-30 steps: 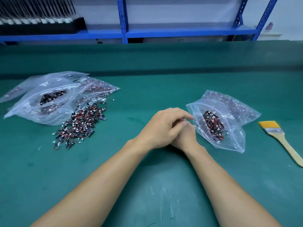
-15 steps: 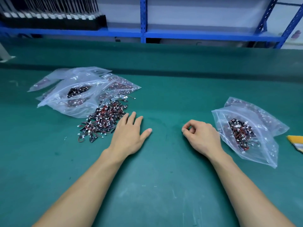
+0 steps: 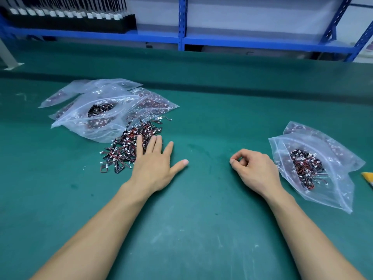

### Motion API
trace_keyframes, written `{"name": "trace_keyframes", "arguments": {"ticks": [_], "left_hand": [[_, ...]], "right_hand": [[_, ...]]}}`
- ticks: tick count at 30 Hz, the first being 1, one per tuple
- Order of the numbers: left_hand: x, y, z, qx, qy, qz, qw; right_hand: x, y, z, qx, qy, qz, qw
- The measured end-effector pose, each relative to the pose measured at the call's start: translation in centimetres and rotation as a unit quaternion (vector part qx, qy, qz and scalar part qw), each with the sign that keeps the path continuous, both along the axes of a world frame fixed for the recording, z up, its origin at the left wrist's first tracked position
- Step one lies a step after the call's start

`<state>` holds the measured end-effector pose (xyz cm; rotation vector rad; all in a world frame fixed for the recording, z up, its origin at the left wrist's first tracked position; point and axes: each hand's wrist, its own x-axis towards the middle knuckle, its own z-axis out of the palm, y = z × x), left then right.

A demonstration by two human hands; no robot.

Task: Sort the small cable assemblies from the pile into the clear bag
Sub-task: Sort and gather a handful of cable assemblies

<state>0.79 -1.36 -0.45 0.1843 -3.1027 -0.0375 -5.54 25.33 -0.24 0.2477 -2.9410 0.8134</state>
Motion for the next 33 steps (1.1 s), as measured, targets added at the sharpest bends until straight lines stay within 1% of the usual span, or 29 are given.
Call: {"name": "trace_keyframes", "arguments": {"ticks": [3, 6, 8, 11, 13, 14, 16, 17, 19, 21, 25, 28, 30, 33], "left_hand": [[0.3, 0.8, 0.0, 0.028, 0.01, -0.052, 0.998], [0.9, 1.6, 0.1, 0.088, 0.026, -0.143, 0.986], [1.3, 2.1, 0.3, 0.142, 0.026, -0.205, 0.968], [1.9, 2.5, 0.4, 0.249, 0.024, -0.273, 0.929], [1.9, 2.4, 0.4, 0.297, 0.065, -0.285, 0.909], [1.8, 2.2, 0.5, 0.31, 0.094, -0.277, 0.905], [1.5, 1.7, 0.5, 0.306, 0.143, -0.238, 0.911], [1.3, 1.4, 0.5, 0.291, 0.15, -0.217, 0.92], [1.0, 1.1, 0.4, 0.251, 0.129, -0.197, 0.939], [1.0, 1.2, 0.2, 0.22, 0.095, -0.214, 0.947], [1.2, 1.9, 0.2, 0.205, 0.068, -0.257, 0.942], [1.3, 2.2, 0.2, 0.206, 0.062, -0.277, 0.936], [1.3, 2.3, 0.2, 0.215, 0.077, -0.271, 0.935], [1.1, 2.1, 0.4, 0.217, 0.112, -0.244, 0.938]], "right_hand": [[0.0, 0.0, 0.0, 0.0, -0.003, 0.0, 1.0], [0.1, 0.0, 0.0, -0.001, -0.004, -0.001, 1.0], [0.1, 0.0, 0.1, -0.002, -0.006, -0.001, 1.0], [0.1, 0.0, 0.1, -0.002, -0.007, -0.001, 1.0], [0.1, 0.1, 0.2, -0.004, -0.008, 0.002, 1.0], [0.2, 0.1, 0.2, -0.005, -0.009, 0.004, 1.0], [0.2, 0.1, 0.3, -0.006, -0.009, 0.009, 1.0], [0.2, 0.1, 0.3, -0.004, -0.008, 0.011, 1.0], [0.2, 0.1, 0.4, 0.0, -0.004, 0.013, 1.0], [0.3, 0.1, 0.4, 0.002, 0.0, 0.015, 1.0], [0.6, -0.5, 0.3, -0.027, 0.016, 0.037, 0.999], [1.2, -1.3, 0.3, -0.054, 0.036, 0.09, 0.994], [1.7, -1.8, 0.3, -0.056, 0.048, 0.14, 0.987], [2.1, -2.4, 0.3, -0.036, 0.048, 0.195, 0.979]]}}
